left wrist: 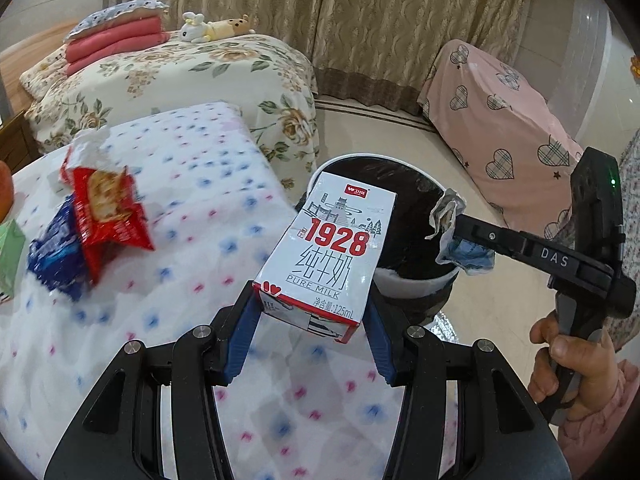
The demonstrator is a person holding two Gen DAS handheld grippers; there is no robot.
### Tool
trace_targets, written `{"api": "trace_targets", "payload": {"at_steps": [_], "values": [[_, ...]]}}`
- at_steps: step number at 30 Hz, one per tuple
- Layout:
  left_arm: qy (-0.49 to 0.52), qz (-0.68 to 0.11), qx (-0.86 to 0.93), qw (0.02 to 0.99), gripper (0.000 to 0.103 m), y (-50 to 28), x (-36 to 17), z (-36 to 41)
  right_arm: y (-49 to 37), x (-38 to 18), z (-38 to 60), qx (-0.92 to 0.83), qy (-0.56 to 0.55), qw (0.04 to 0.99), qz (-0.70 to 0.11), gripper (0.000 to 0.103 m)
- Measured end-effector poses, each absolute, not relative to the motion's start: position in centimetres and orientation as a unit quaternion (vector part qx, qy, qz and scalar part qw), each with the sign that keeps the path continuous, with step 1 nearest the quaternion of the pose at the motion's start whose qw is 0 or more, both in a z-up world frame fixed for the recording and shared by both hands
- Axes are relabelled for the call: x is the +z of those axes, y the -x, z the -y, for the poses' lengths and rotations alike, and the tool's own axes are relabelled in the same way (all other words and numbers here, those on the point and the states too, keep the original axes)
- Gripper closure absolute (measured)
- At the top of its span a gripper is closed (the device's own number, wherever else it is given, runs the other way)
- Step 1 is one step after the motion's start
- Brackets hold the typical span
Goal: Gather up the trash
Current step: 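Carry the white carton and blue-white wrapper over the trash bin with both tools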
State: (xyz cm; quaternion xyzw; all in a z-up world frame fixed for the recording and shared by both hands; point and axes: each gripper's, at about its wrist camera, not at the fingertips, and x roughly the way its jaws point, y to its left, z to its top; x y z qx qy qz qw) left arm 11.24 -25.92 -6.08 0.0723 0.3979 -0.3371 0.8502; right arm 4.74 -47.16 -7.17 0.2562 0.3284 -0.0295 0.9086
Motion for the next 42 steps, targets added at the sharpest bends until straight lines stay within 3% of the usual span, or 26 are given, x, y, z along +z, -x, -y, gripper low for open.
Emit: {"api": "trace_targets", "payload": {"at_steps": [42], "values": [[-0.105,-0.435,-0.348,0.824,0.053,-15.2,-7.7,32.9,-8.3,-8.0,50.8,-0.068,-0.231,0.9,-0.364,0.075]]}}
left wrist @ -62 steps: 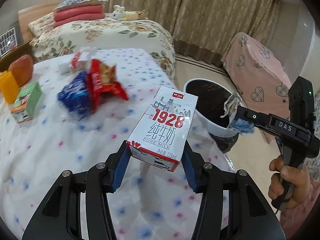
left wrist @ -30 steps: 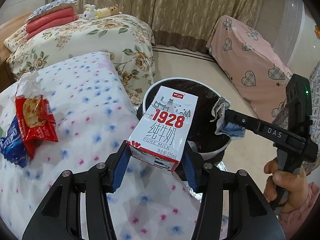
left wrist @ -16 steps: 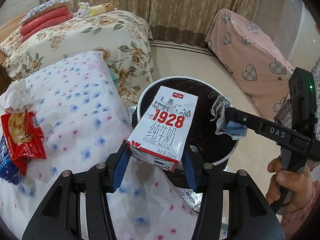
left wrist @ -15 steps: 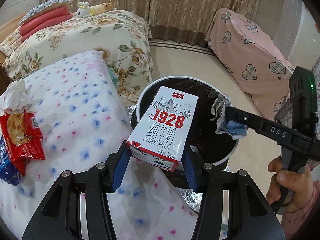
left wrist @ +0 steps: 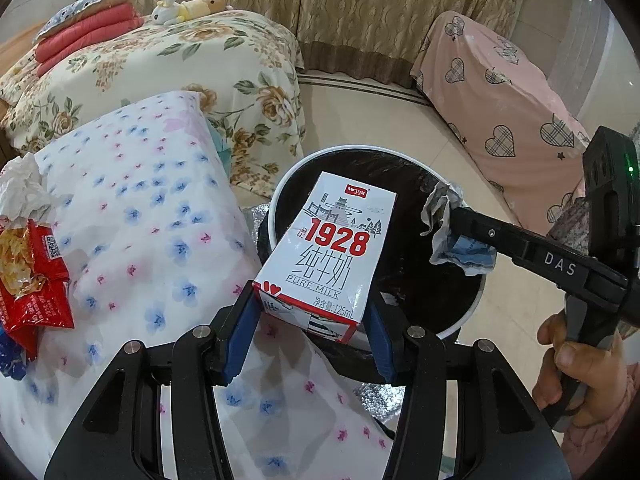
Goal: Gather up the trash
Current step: 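Open both tools to drop the carton and wrapper into the bin, then grasp the green milk carton with the left tool while the right tool grasps the red snack bag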
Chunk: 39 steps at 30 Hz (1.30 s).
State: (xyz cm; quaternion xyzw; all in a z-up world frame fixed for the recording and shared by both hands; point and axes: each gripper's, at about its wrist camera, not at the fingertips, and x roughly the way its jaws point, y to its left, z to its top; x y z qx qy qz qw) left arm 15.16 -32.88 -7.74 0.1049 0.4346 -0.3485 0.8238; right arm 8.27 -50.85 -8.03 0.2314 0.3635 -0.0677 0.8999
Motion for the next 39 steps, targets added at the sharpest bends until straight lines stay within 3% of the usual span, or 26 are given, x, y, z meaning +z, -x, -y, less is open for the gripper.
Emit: {"api": "trace_targets", "payload": {"at_steps": [11,14,18,32,39], "values": [[-0.095,-0.438,-0.353,0.821,0.052,-15.4,-7.7,33.1,-8.4,-8.2,51.2,-0.073,-0.235,0.898,-0.366,0.071],[-0.083,-0.441,-0.353,0.821,0.047,-15.4,-7.6,32.5,-8.3,-8.1,51.2,-0.074,-0.239,0.898,-0.363,0.05],[-0.061,-0.44,-0.349,0.825,0.043,-15.0,-7.3,30.9,-7.9,-7.8,51.0,-0.073,-0.245,0.899,-0.357,0.039],[0.011,-0.44,-0.298,0.847,0.037,-11.7,-7.6,20.6,-7.9,-6.7,45.1,-0.023,-0.257,0.9,-0.351,0.016],[0.045,-0.44,-0.244,0.863,0.036,-11.6,-8.0,14.6,-8.7,-6.1,40.2,0.019,-0.236,0.904,-0.356,0.014]]}}
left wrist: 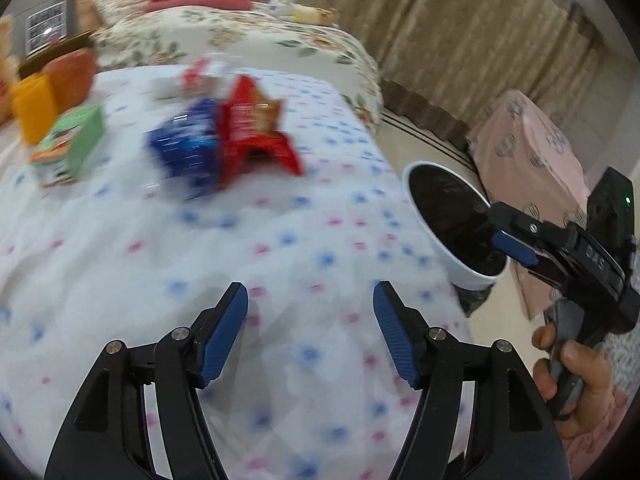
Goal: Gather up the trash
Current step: 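Grasp the green milk carton with the left tool while the right tool grasps the red snack bag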
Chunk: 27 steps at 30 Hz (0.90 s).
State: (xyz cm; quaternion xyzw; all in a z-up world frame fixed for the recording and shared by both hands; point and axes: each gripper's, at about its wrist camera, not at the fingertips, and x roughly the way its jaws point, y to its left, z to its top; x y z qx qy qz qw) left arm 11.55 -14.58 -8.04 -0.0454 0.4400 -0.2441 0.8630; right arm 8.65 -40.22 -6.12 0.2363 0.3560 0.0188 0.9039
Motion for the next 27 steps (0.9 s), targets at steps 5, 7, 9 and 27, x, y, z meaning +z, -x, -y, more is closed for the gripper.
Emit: {"api": "trace_targets", "payload": {"at_steps": [5,7,9,27], "values": [[0.066,-0.438,-0.211,0.871,0.036,-11.7,-8.3,11.0,-9.5,-6.5,37.1,0.043,-0.226,0.901,-0.366,0.013],[0.076,-0.437,-0.197,0.874,0.036,-11.7,-8.4,9.7,-9.8,-6.7,36.3,0.051,-0.224,0.9,-0.371,0.013],[0.083,-0.437,-0.19,0.875,0.036,-12.1,-8.5,8.8,-10.2,-7.0,35.2,0.059,-0.22,0.898,-0.377,0.013],[0.091,-0.422,-0.095,0.897,0.034,-16.6,-8.3,1.2,-14.1,-7.5,28.9,0.106,-0.208,0.891,-0.39,0.013]]}}
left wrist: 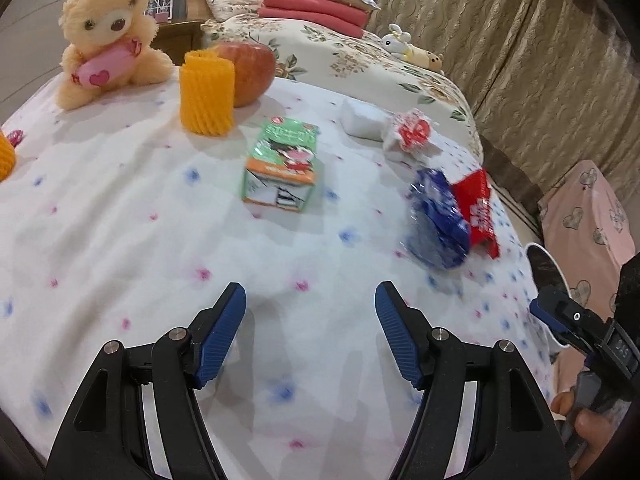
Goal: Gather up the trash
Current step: 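Grasp the green milk carton with the left tool while the right tool grasps the red snack bag, then carry the green carton and red snack bag over the trash bin with both tools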
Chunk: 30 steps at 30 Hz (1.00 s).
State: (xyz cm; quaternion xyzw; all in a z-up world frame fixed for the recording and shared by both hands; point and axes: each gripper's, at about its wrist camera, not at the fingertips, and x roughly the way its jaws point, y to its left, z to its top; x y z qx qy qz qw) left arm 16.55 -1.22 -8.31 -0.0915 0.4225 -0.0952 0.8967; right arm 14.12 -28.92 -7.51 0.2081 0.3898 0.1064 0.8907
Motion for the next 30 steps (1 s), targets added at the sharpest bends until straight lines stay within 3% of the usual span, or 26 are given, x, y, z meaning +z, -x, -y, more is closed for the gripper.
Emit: {"api": "trace_targets", "payload": {"at_steps": [16,19,21,22,24,25,30], "values": [[0.08,-0.425,-0.051,0.9,0.023,-24.0,-8.3,-0.4,-20.5,-8.4,26.2,0.105,-0.202,0.894,-0.387,0.014],[0.078,-0.429,-0.044,0.899,0.022,-25.3,-8.7,-0.2,-21.2,-8.7,26.1,0.101,-0.2,0.893,-0.391,0.027],[0.069,-0.43,-0.037,0.899,0.022,-25.8,-9.0,0.1,-21.4,-8.9,26.3,0.101,-0.204,0.891,-0.393,0.045],[0.063,-0.434,-0.035,0.898,0.023,-26.0,-9.3,0.2,-21.3,-9.0,26.4,0.102,-0.209,0.89,-0.392,0.047],[0.057,-0.434,-0.041,0.898,0.035,-26.2,-9.3,0.5,-21.2,-9.0,26.7,0.103,-0.214,0.891,-0.388,0.05],[0.054,-0.432,-0.047,0.899,0.051,-26.2,-9.3,0.6,-21.1,-8.9,26.8,0.102,-0.215,0.892,-0.385,0.05],[0.036,-0.42,-0.065,0.905,0.053,-25.2,-8.8,1.3,-20.3,-8.5,26.6,0.109,-0.214,0.895,-0.376,0.062]]}}
